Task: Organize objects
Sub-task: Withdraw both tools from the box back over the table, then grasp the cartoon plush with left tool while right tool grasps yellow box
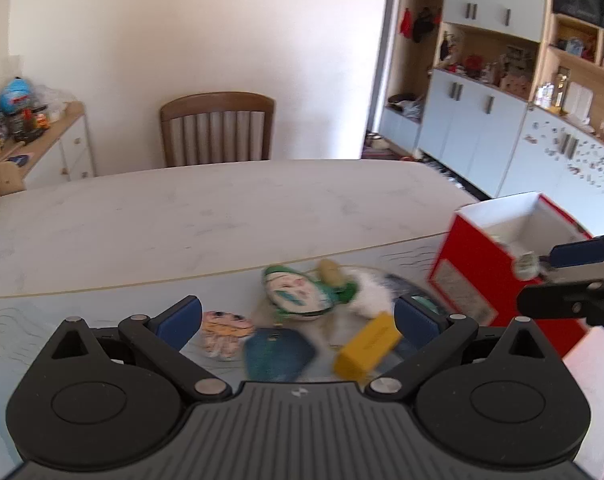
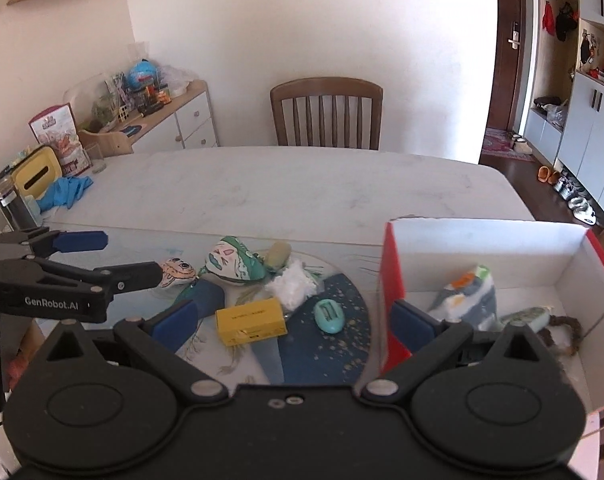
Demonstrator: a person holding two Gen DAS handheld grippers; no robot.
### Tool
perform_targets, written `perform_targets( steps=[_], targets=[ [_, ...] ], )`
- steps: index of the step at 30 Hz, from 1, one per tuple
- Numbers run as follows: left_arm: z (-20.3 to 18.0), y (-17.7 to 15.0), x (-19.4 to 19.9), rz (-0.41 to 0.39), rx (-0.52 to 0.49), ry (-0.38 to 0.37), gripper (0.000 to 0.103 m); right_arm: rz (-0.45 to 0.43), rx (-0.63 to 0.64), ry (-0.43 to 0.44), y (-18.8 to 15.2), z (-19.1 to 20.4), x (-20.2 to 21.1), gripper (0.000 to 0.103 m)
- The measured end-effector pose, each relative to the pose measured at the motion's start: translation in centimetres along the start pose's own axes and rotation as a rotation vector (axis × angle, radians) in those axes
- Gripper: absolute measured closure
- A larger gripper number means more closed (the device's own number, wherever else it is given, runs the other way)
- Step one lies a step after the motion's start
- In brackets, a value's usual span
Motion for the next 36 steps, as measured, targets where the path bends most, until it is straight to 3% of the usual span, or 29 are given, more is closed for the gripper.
perform_targets(
  steps=[9, 19, 25, 36],
  targets=[
    [3.1, -1.4, -4.0, 0.033, 0.010, 0.045, 0.000, 0.067, -0.007, -0.045, 0.1, 1.6, -4.8, 0.001],
    [4.0, -3.1, -8.0, 0.069, -0.062, 0.069, 0.000, 0.148, -0.099, -0.128, -0.3, 0.7, -10.2, 0.002],
    [5.3, -3.4, -9.3, 0.092, -0.026, 0.072, 0.000, 0.187, -0.129, -0.165, -0.6, 0.8, -13.1, 0.002],
    [5.8, -3.9, -10.9, 0.124, -0.022, 0.065, 0.004, 0.253, -0.163, -0.206, -2.3, 0.4, -15.3, 0.004]
  ],
)
Point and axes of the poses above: each gripper's, at about its wrist camera, not at the fingertips, and x roughly against the way its jaws point, z to its left, y to its top, the point moved 5 cm from there along -x, roughly the way its jaws point, and after that the axes turned 7 degrees about y, right-handed, at the moved point
